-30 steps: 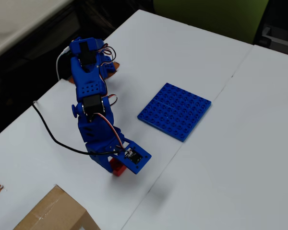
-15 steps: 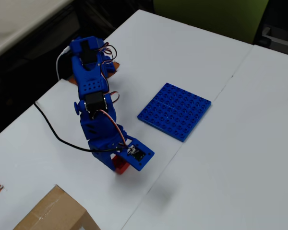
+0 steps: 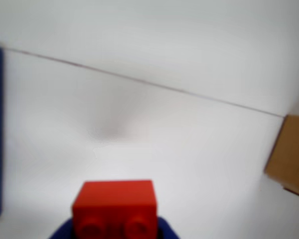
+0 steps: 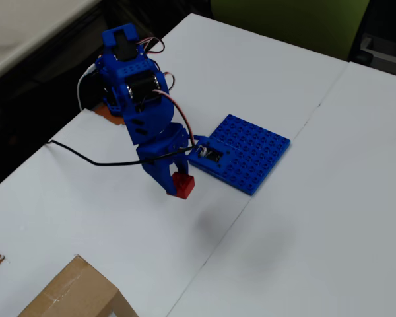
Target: Pick up the 2x2 red block and go up the 8x8 blue block.
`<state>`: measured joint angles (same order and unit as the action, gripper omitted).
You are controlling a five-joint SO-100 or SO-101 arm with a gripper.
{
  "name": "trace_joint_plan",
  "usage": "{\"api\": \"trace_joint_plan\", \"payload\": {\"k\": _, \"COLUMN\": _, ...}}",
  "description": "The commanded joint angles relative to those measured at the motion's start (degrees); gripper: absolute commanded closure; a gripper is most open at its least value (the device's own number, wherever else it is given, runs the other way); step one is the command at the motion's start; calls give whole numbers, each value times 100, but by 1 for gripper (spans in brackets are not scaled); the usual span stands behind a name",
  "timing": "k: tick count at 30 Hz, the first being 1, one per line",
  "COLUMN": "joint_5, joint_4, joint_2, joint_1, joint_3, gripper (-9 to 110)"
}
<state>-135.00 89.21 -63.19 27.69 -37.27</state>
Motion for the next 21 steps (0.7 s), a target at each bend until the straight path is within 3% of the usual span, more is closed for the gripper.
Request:
{"api": "trace_joint_plan", "payload": {"k": 1, "joint_5": -9, "joint_4": 176, "joint_2": -729, "joint_1": -378, "joint_3": 211, "gripper": 101}}
{"api": "trace_joint_plan", "payload": {"k": 15, "joint_5": -940, "joint_4": 773, "joint_2": -1846, "joint_1": -1582, "joint_3": 176, "gripper": 101}}
{"api": "trace_joint_plan", "payload": {"k": 21, "joint_5": -1793, "joint_4": 1389, "joint_2": -2347, "joint_1": -1740, "joint_3": 176, "gripper": 101}}
